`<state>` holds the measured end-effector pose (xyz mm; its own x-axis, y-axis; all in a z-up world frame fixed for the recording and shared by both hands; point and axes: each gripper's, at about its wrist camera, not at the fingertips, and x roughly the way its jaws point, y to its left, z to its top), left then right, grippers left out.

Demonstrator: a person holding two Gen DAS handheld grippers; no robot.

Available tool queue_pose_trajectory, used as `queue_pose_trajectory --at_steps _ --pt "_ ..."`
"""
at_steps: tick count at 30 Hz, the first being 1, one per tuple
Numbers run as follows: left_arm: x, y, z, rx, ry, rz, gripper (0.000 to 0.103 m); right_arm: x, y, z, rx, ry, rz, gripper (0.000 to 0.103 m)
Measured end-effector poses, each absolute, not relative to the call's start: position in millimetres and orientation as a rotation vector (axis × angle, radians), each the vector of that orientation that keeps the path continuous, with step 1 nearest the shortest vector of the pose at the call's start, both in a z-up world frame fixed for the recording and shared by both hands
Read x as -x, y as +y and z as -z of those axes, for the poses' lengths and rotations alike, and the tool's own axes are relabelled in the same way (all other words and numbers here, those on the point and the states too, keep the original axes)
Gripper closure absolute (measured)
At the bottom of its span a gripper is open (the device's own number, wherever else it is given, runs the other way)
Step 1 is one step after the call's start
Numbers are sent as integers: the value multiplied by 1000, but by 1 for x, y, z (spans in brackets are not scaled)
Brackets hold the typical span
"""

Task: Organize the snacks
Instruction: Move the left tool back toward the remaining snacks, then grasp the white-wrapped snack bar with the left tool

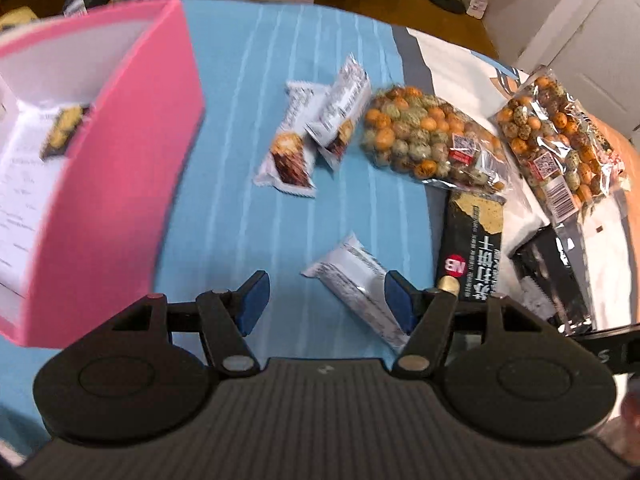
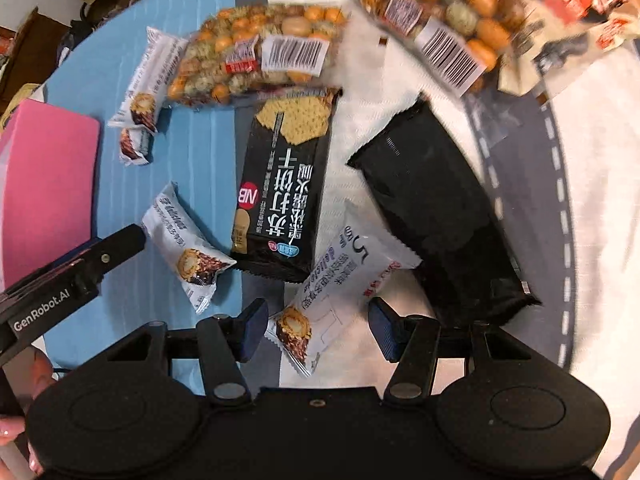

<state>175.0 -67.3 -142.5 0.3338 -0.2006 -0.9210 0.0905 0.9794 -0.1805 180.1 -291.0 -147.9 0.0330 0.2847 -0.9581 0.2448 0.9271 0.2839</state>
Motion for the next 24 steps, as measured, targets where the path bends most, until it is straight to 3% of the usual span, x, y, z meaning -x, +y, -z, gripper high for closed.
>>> queue_pose_trajectory --at_steps 8,11,13,15,24 --pt "-176 -74 172 257 1235 149 39 -181 -252 149 -159 1475 -23 42" --pt "-171 -79 174 236 1189 136 38 -182 -248 152 -137 1452 -10 51" --pt "-167 -86 174 177 1167 152 43 -181 -250 152 -159 1434 3 60" --pt "-164 -95 174 63 1148 177 60 -177 -254 147 -185 1407 -15 67" --pt "-148 -94 167 -13 1102 212 75 -167 -245 131 -169 1335 -86 72"
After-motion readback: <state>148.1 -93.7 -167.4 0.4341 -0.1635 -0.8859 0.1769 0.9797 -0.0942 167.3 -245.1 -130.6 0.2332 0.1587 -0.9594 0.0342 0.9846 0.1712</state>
